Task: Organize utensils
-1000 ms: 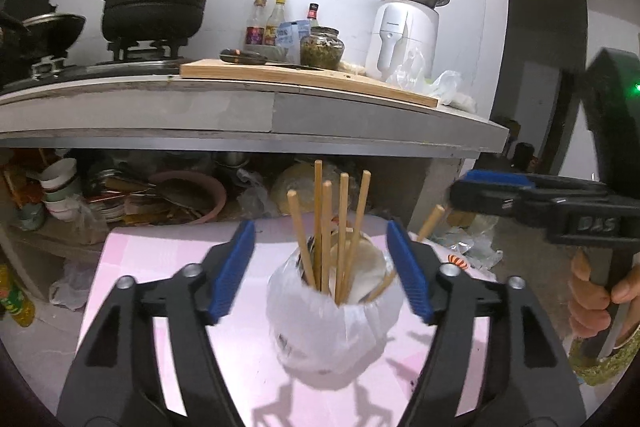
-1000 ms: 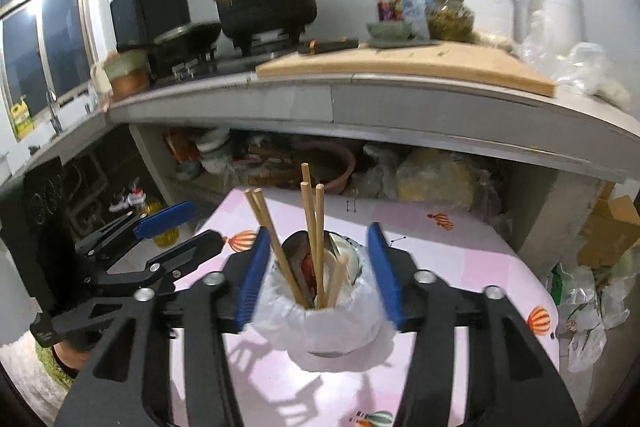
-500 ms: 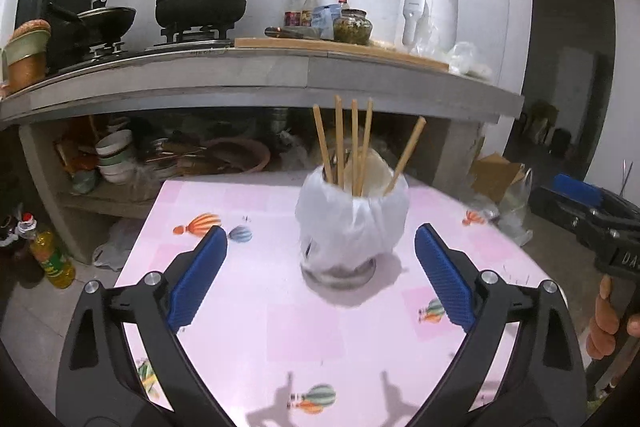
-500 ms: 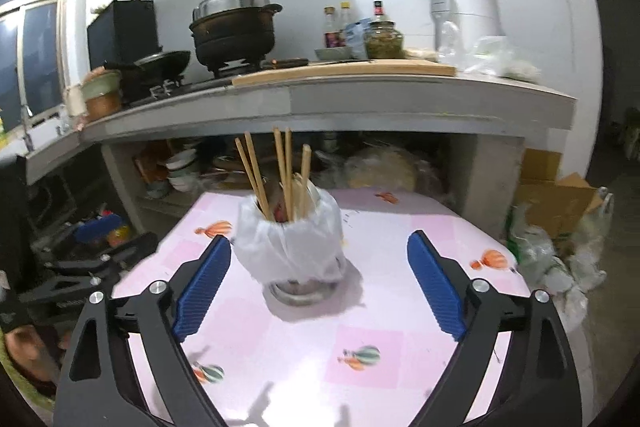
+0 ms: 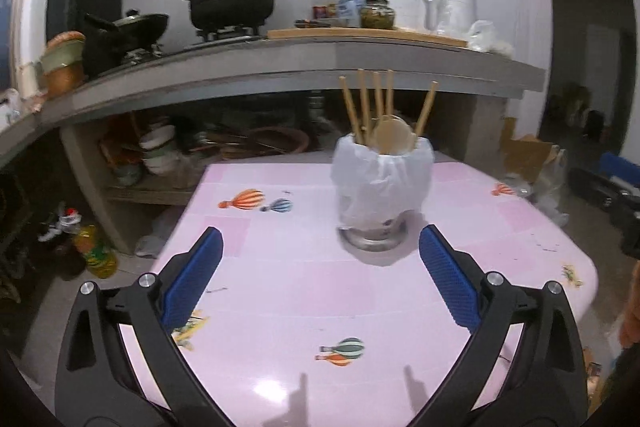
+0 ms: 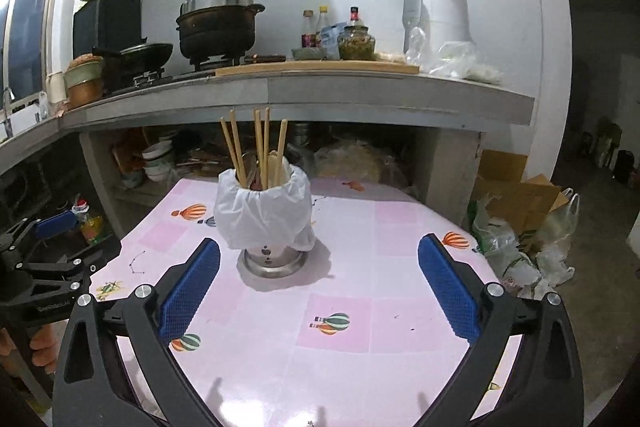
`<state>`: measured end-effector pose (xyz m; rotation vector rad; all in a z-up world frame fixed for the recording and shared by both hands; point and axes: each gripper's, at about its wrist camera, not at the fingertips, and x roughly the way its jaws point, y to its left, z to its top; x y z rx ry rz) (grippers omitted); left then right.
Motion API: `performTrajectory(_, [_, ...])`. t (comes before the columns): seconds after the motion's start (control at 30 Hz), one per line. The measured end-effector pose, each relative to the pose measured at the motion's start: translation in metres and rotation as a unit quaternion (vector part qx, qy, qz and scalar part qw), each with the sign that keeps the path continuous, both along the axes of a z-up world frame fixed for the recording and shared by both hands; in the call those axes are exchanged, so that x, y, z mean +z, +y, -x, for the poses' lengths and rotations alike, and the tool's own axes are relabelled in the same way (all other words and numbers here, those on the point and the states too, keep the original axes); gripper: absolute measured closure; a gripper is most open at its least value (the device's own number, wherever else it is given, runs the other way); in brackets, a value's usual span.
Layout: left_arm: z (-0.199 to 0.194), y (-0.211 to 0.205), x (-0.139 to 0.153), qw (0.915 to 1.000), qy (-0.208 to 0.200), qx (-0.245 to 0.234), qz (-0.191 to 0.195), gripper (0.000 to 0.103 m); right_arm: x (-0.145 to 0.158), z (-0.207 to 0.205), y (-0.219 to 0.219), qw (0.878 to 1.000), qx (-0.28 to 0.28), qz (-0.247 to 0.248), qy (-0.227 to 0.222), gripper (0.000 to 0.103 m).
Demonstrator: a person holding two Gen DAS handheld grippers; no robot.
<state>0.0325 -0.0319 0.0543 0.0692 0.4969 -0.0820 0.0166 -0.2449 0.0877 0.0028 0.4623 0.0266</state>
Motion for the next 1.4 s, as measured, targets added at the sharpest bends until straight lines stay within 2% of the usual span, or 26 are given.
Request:
performTrajectory(0.17, [0.008, -0.001, 0.017, 0.9987, -0.045, 0.021, -0.016, 0.008, 0.008, 0.01, 0.008, 1.0, 0.002, 0.01, -0.023, 0.006])
performTrajectory(0.37, [0.002, 0.001, 0.016, 0.9998, -0.016, 0.013, 0.005, 0.008, 0.008, 0.015, 0.011, 0.999, 0.003, 0.018, -0.032, 0.006])
performTrajectory(0.57, [0.006, -0.004, 0.015, 0.9989, -0.041, 0.021, -0.008, 0.008, 0.001, 0.03, 0.009, 0.996, -0.028, 0.024, -0.08, 0.006])
performTrajectory(0.73, [0.003, -0.008, 0.01, 0.9992, -0.033, 0.02, 0.009, 0.008, -0.004, 0.025, 0.009, 0.997, -0.028, 0.021, -0.062, 0.006])
performTrajectory(0.9, [0.003, -0.011, 0.007, 0.9987, -0.038, 0.024, 0.025, 0.008, -0.004, 0.023, 0.009, 0.997, -0.029, 0.026, -0.062, 0.006])
performTrajectory(1.03, [0.004, -0.016, 0.005, 0.9987, -0.042, 0.019, 0.021, 0.008, -0.006, 0.024, 0.008, 0.997, -0.032, 0.03, -0.062, 0.006])
performTrajectory(1.4, [-0.007, -0.019, -0.004, 0.9995, -0.007, 0.015, 0.026, 0.008, -0.012, 0.02, 0.002, 0.998, -0.034, 0.021, -0.049, 0.006])
